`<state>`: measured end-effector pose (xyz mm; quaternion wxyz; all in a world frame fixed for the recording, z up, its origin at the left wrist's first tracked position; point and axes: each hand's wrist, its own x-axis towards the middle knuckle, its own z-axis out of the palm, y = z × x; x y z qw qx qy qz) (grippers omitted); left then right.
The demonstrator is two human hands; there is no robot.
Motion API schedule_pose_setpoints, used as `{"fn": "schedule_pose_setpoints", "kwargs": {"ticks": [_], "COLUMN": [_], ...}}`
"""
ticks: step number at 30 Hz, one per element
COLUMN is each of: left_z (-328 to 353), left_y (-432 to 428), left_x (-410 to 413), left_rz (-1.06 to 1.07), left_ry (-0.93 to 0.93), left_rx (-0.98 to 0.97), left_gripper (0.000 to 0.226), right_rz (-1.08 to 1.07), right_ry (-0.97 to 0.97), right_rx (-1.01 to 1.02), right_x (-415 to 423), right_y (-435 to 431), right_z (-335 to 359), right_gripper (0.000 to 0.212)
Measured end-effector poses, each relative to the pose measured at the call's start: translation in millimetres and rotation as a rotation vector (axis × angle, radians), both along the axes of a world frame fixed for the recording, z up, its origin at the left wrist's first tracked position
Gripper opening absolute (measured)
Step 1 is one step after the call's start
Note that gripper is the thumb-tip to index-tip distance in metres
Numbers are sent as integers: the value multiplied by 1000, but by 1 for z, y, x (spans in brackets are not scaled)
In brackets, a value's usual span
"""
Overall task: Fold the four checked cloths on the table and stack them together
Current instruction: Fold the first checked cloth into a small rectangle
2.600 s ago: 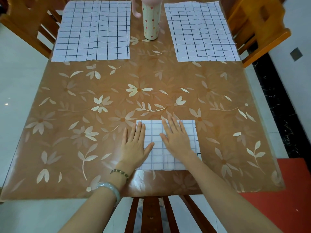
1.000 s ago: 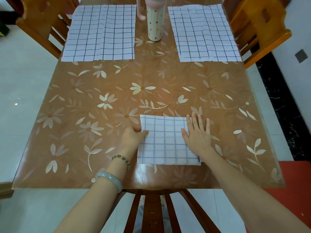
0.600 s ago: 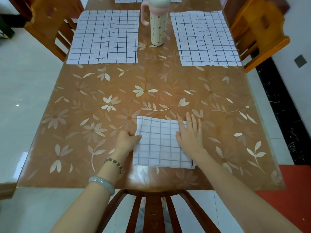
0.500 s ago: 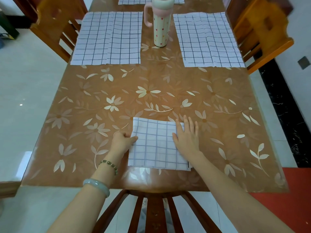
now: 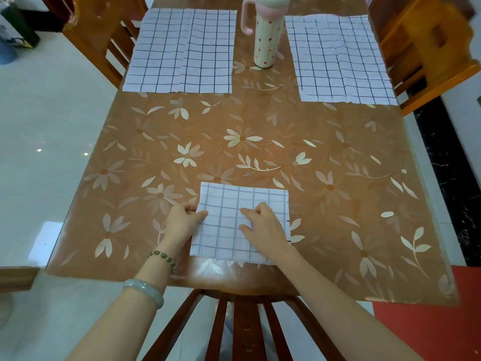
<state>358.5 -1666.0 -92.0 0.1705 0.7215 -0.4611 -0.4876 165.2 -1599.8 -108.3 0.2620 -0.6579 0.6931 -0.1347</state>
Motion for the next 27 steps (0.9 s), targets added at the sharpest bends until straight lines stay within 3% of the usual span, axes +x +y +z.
{"fn": "schedule_pose_setpoints", "kwargs": {"ticks": [6,12,16,20,23,27], "left_z": [0,1,7,14,24,40], "left_y": [-4,-15,-8,1,10,14], "left_x": [5,2,12,26,26,16], "left_rz": [18,74,-164,-502,-530,-532], "left_ry": [101,133,116,13,95,162], "left_rx": [79,65,194,216,198,156], "left_gripper": [39,30,30,68,86,79], "right_rz": [-35,18,95,126,132,133], "right_ry": [-79,-69,13,67,98,126], "right_rx": [263,386,431,461,482,494], "right_x": [-7,-9,-9,-7,-4,-2], "right_y": [-5,-15,-17,-21,-23,-25], "right_z": [8,14,13,14,15,17], "right_gripper": [66,101,117,127,133,136]}}
